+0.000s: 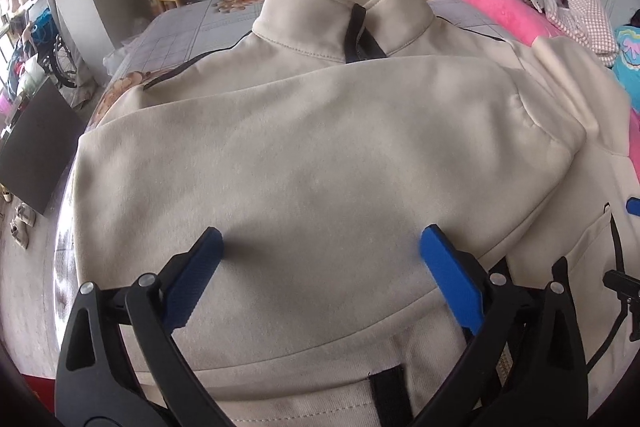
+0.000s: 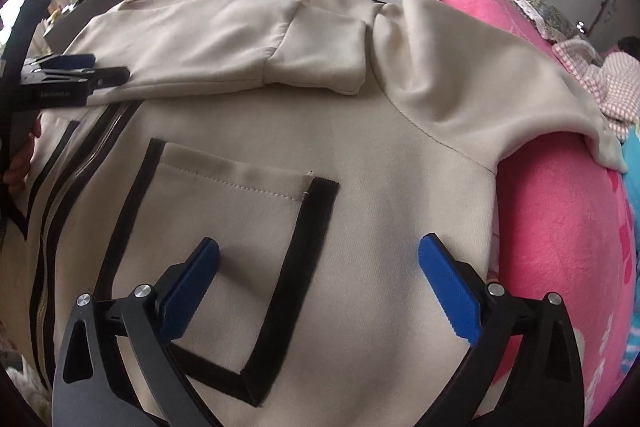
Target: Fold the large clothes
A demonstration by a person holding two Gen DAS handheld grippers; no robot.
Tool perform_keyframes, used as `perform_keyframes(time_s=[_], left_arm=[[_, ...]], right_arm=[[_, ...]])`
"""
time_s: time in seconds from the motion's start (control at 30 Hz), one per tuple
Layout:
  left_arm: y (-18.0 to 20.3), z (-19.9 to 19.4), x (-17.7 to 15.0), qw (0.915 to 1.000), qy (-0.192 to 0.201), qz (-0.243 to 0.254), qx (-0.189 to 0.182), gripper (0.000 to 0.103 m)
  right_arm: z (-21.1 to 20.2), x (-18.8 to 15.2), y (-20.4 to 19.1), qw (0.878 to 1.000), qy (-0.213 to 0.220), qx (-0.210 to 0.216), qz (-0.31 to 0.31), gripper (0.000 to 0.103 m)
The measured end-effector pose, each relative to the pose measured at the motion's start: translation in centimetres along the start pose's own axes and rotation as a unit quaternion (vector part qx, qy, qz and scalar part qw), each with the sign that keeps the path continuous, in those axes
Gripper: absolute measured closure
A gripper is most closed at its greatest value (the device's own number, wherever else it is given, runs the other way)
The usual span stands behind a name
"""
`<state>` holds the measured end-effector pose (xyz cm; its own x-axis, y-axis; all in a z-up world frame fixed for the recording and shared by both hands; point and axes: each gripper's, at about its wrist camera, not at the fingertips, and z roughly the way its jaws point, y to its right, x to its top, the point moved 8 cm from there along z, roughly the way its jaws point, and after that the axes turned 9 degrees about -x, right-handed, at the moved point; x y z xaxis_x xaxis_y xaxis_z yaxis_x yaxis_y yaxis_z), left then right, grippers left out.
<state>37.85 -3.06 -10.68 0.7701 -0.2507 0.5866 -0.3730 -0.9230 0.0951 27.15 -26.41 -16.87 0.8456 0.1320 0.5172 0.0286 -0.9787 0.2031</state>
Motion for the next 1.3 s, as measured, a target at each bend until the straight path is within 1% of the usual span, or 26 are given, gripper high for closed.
perform_keyframes(time_s=[0.03, 0.1, 0.2, 0.27, 0.3, 0.37, 0.43, 0.47, 0.53, 0.57, 0.6, 0.63, 0.67, 0.7, 0.77, 0.87, 0.97, 1.07, 1.1, 1.13, 1.2, 1.23, 1.3], left_arm=[[0.0, 0.0, 0.0, 1.0, 0.001, -0.002, 0.001, 0.007], [0.0, -0.2, -0.1, 1.0, 0.005, -0.002, 0.002, 0.007], [0.1, -0.4, -0.2, 0.9999, 0.017, -0.001, 0.002, 0.007], [0.0, -0.4, -0.1, 0.9999, 0.016, -0.002, 0.002, 0.007], [0.0, -0.4, -0.1, 0.9999, 0.017, -0.003, 0.002, 0.007], [0.0, -0.4, -0.1, 0.9999, 0.017, -0.003, 0.001, 0.007], [0.0, -0.4, -0.1, 0.9998, 0.018, -0.002, 0.0, 0.007], [0.0, -0.4, -0.1, 0.9998, 0.018, -0.002, 0.0, 0.007], [-0.1, -0.4, -0.2, 0.9998, 0.018, -0.002, 0.0, 0.007], [-0.1, -0.4, -0.2, 0.9998, 0.018, -0.002, 0.0, 0.007], [-0.1, -0.4, -0.2, 0.9998, 0.018, -0.002, 0.0, 0.007], [-0.1, -0.4, -0.2, 0.9998, 0.018, -0.002, -0.001, 0.007], [-0.1, -0.4, -0.2, 0.9998, 0.018, -0.003, -0.001, 0.007], [-0.1, -0.4, -0.2, 0.9998, 0.018, -0.002, 0.0, 0.007], [-0.1, -0.4, -0.2, 0.9998, 0.018, -0.002, 0.0, 0.007], [-0.1, -0.4, -0.2, 0.9998, 0.018, -0.002, 0.001, 0.007], [-0.1, -0.4, -0.2, 0.9998, 0.018, -0.002, 0.0, 0.007], [-0.1, -0.4, -0.2, 0.9998, 0.018, -0.002, 0.0, 0.007], [-0.1, -0.4, -0.2, 0.9998, 0.018, -0.002, 0.0, 0.007], [-0.1, -0.4, -0.2, 0.9998, 0.018, -0.002, 0.0, 0.007], [-0.1, -0.4, -0.2, 0.9998, 0.018, -0.002, 0.0, 0.007], [-0.1, -0.4, -0.2, 0.9998, 0.018, -0.002, 0.0, 0.007], [-0.1, -0.4, -0.2, 0.9998, 0.018, -0.002, 0.0, 0.007]], right_arm=[[-0.4, 0.1, 0.2, 1.0, -0.002, 0.007, 0.0, 0.006], [-1.7, 0.7, 1.8, 1.0, 0.004, 0.005, 0.025, 0.006], [-4.3, 2.3, 6.1, 0.995, 0.047, 0.003, 0.092, 0.006], [-5.5, 3.0, 10.2, 0.987, 0.075, -0.005, 0.145, 0.006], [-5.8, 3.3, 12.9, 0.979, 0.087, -0.012, 0.181, 0.006], [-5.3, 3.3, 17.4, 0.965, 0.09, -0.025, 0.244, 0.006], [-4.4, 3.1, 21.6, 0.947, 0.089, -0.037, 0.308, 0.009], [-3.8, 3.0, 24.0, 0.933, 0.088, -0.044, 0.346, 0.013], [-2.3, 2.7, 27.3, 0.908, 0.082, -0.045, 0.409, 0.019], [-1.2, 2.4, 29.3, 0.887, 0.079, -0.037, 0.454, 0.02], [-0.2, 2.3, 30.3, 0.873, 0.076, -0.028, 0.481, 0.021], [0.6, 2.3, 31.0, 0.863, 0.071, -0.024, 0.5, 0.026], [1.7, 2.1, 32.2, 0.848, 0.066, -0.03, 0.525, 0.027], [2.4, 2.1, 32.9, 0.839, 0.064, -0.04, 0.54, 0.028], [3.6, 2.3, 34.1, 0.828, 0.063, -0.056, 0.555, 0.031], [5.4, 2.1, 35.8, 0.81, 0.058, -0.083, 0.577, 0.039], [6.8, 1.8, 36.3, 0.799, 0.054, -0.097, 0.591, 0.048], [7.5, 1.4, 36.9, 0.795, 0.056, -0.111, 0.593, 0.061], [7.6, 1.3, 37.0, 0.793, 0.06, -0.113, 0.595, 0.07], [7.7, 1.2, 37.2, 0.792, 0.06, -0.113, 0.597, 0.082], [7.6, 1.0, 37.3, 0.789, 0.067, -0.1, 0.603, 0.091], [7.4, 1.0, 37.3, 0.789, 0.071, -0.096, 0.603, 0.094], [6.2, 1.0, 37.2, 0.79, 0.083, -0.092, 0.6, 0.095]])
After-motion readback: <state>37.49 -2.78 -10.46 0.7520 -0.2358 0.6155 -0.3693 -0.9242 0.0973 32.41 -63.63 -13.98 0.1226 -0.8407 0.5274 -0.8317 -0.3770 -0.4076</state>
